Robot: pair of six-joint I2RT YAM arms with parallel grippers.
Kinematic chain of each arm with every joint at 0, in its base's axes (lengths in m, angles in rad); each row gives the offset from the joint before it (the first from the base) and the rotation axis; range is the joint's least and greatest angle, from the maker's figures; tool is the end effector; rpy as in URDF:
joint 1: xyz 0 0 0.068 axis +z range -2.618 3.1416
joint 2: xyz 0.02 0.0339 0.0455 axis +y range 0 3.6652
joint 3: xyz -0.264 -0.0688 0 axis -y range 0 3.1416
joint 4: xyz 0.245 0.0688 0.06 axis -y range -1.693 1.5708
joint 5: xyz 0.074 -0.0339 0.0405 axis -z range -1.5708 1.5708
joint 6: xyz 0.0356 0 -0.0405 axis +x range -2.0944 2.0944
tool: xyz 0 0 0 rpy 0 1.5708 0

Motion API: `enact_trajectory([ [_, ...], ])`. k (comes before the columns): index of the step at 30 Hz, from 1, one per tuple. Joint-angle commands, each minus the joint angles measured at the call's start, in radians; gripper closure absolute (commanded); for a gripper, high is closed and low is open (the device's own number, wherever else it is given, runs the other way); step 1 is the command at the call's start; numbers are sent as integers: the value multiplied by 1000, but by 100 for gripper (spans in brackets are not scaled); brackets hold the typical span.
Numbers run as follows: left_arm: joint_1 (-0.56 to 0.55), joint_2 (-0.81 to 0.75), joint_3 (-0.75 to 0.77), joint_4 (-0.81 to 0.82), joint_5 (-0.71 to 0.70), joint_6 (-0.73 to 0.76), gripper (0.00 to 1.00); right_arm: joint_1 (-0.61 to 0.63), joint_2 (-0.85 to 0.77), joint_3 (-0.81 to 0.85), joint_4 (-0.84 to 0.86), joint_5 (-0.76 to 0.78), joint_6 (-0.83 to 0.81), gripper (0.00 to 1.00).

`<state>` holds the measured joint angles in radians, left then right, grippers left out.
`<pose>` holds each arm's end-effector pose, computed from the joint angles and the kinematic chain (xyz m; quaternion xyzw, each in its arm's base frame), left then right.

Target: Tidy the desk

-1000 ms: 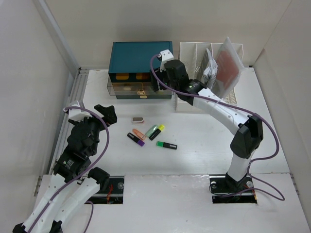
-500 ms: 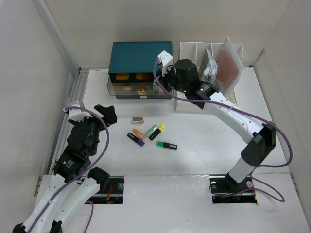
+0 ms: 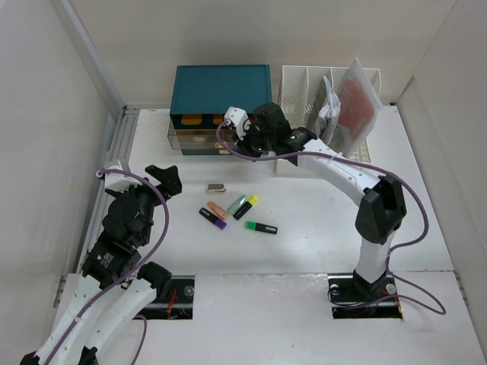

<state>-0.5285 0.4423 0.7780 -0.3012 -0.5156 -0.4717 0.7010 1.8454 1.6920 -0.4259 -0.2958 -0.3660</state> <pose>0.0934 -0.0342 0.3675 -0.1642 0.6768 -0.1780 0.6952 0.3244 0.2874 0.3303 -0.5028 0.7135 0.2062 0.4423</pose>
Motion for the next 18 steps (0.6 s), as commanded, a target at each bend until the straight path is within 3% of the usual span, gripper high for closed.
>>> enact_trajectory([
  [1,2,-10,-9,47,5,13,0,-6,14,92,16,85,-13,100],
  [10,12,-10,-9,56,14,13,0,38,49,45,202,495,-11,100],
  [18,30,-1,-9,65,32,22,0,49,144,102,246,639,-43,100],
])
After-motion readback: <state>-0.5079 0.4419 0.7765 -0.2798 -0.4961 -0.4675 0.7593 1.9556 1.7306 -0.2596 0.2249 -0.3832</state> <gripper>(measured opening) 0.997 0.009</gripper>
